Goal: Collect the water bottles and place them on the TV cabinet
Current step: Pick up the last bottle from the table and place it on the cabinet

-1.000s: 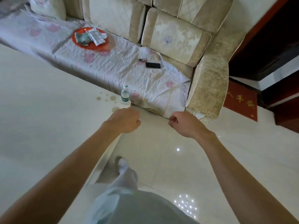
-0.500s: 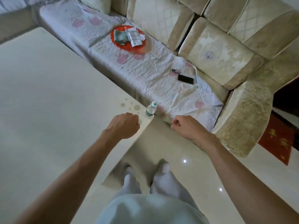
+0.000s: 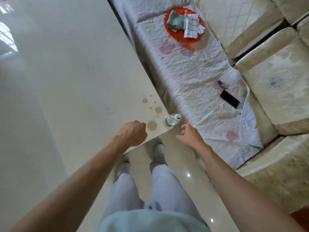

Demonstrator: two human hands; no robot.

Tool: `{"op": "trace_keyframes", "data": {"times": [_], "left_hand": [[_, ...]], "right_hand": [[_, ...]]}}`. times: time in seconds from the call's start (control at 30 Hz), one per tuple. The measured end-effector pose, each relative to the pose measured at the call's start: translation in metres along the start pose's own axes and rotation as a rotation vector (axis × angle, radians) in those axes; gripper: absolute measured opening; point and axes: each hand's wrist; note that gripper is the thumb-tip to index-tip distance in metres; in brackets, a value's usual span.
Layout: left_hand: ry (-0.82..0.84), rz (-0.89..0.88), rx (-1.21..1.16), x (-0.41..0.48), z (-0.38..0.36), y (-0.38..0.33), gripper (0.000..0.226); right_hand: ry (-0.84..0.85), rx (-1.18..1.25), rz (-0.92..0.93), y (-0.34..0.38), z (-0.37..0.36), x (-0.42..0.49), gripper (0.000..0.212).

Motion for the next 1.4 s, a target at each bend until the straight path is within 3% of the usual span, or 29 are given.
{"op": "trace_keyframes", "data": {"times": [0.4,0.63,1.0,1.2,1.4], "left_hand": [[0.068,0.238,-0.285,0.076,-0.046,-0.053,0.027],[0.085,0.343,-0.401,0.082,-0.061,-0.068,0.026],[-0.030,0.526,-0.660,0.041,-0.038,-0.058,0.026],[0.003,0.644,-1.013,-0.011,-0.045,-0.053,0.020],[-0.073,0.802,-1.648,-0.092,-0.071,-0.037,0.019]], "right_hand": [[-0.040,0.287,-0.004,-0.060,-0.034,0.133,0.092],[-0.114,0.438,0.036,-0.083,-0.065,0.163,0.080],[-0.081,0.276,0.245,-0.069,-0.045,0.165,0.064],[-0.085,0.223,0.497,-0.037,-0.004,0.112,0.058],[-0.055,0.132,0.721,0.019,0.008,0.025,0.058]]}}
Point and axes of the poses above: each hand's wrist, its own x-axis towards the middle knuckle, its own z-axis out of the back of the hand, y = z × x, and after that the axes turned 10 degrees about z, right-handed
